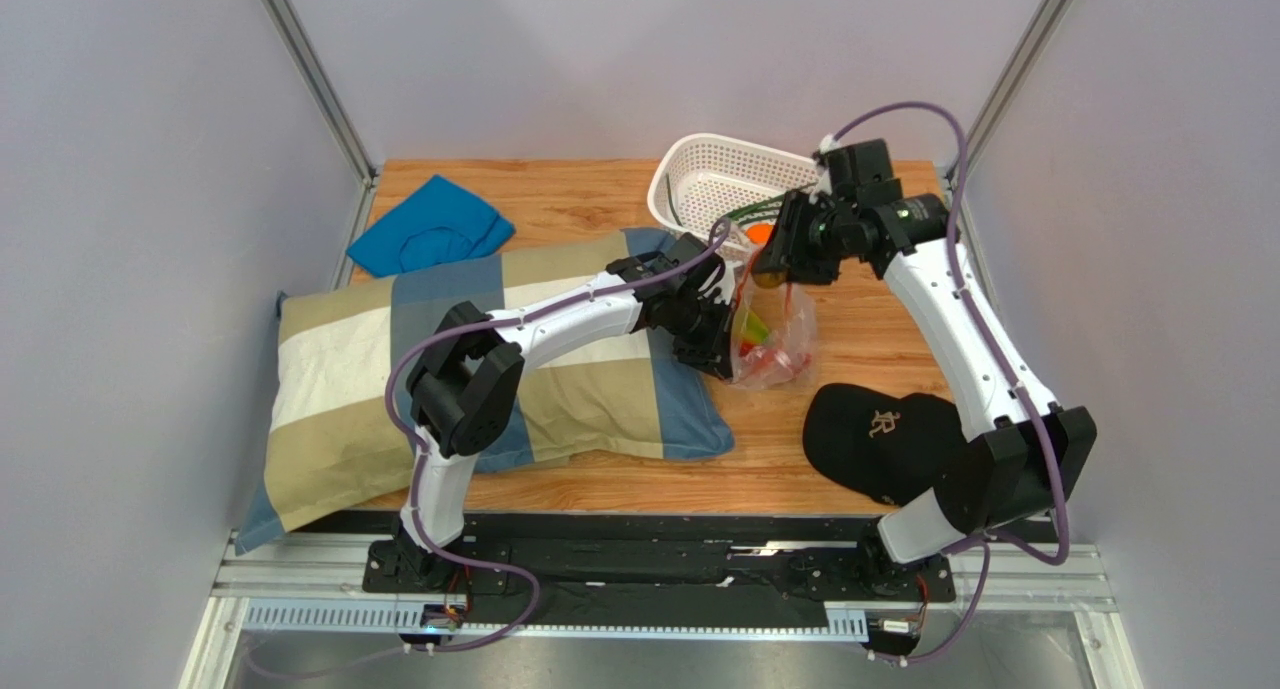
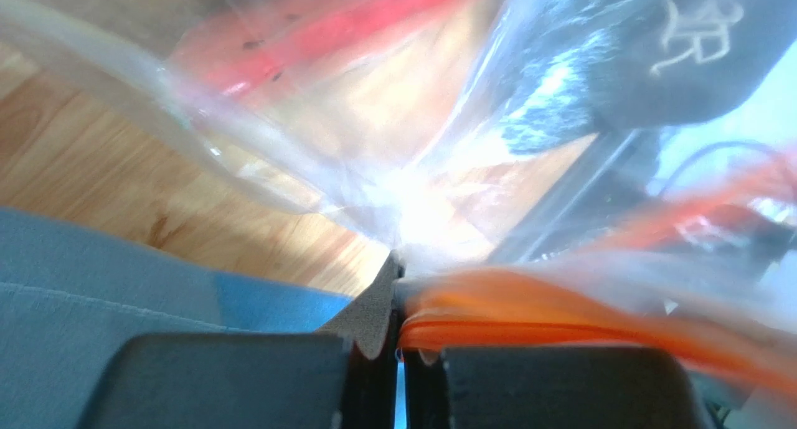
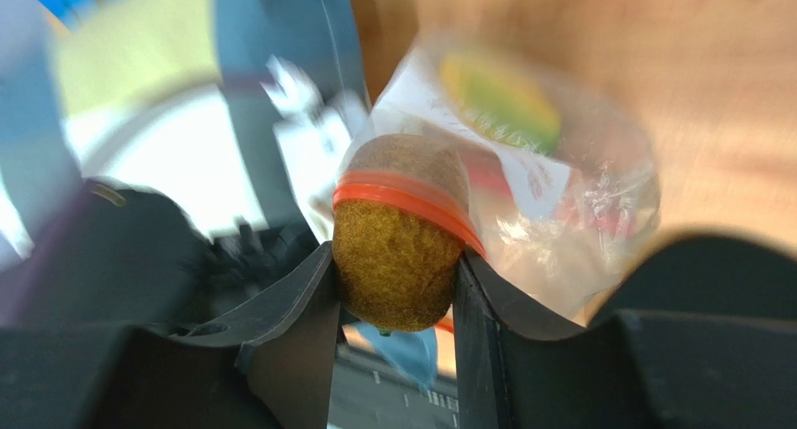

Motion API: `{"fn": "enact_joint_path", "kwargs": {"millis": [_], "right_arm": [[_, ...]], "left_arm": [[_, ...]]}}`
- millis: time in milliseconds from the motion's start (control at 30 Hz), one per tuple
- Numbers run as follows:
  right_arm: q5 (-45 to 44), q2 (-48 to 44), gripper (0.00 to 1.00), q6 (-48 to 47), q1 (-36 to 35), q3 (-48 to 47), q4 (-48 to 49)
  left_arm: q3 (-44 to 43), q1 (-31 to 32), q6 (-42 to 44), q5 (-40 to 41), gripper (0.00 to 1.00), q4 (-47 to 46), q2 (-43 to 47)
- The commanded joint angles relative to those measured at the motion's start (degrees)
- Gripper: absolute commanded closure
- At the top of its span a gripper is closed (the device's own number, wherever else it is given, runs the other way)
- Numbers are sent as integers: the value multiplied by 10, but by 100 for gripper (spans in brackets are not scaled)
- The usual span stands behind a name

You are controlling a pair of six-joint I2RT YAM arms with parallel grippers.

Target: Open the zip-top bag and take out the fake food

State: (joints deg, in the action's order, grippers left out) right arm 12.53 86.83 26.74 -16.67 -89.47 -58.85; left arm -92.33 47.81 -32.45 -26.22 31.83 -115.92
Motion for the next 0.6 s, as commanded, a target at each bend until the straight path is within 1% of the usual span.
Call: {"fn": "enact_joint_path", "kwargs": {"millis": [0,67,100,167,200,233,267,300,333,400,433,467,567], "right_arm": [[-34,58,100,-7,54,-83,127],[-24,100,100,-20,79,-111,138],[-33,149,100,-28,83,-124,145],[-24,202,100,-53,98,-175,148],[3,244,100,-53,104,-191,146],[23,264,100,-49,110,-226,142],[48,275,100,-33,122,-237,132],[92,280,100,-27,124,-239,116],[108,267,100,-21,124,-230,111],[149,231,100,8,123,-170,108],[163,189,100,14,121,-144,115],[165,163,100,23,115,-98,117],[170,87,100,38,103,-41,96]], "left_arm": [[-41,7,35,7,100,45,4],[-47,8,35,8,100,52,3],[-52,7,35,9,100,55,4],[-57,8,38,13,100,61,9],[-61,8,40,15,100,63,10],[-66,8,41,16,100,67,10],[-72,8,44,20,100,78,7],[-87,7,48,22,100,85,4],[-97,6,48,25,100,92,-5],[-124,0,46,29,100,110,-17],[-132,-3,44,28,100,111,-26],[-139,-6,42,28,100,115,-31],[-166,-21,33,28,100,117,-48]]}}
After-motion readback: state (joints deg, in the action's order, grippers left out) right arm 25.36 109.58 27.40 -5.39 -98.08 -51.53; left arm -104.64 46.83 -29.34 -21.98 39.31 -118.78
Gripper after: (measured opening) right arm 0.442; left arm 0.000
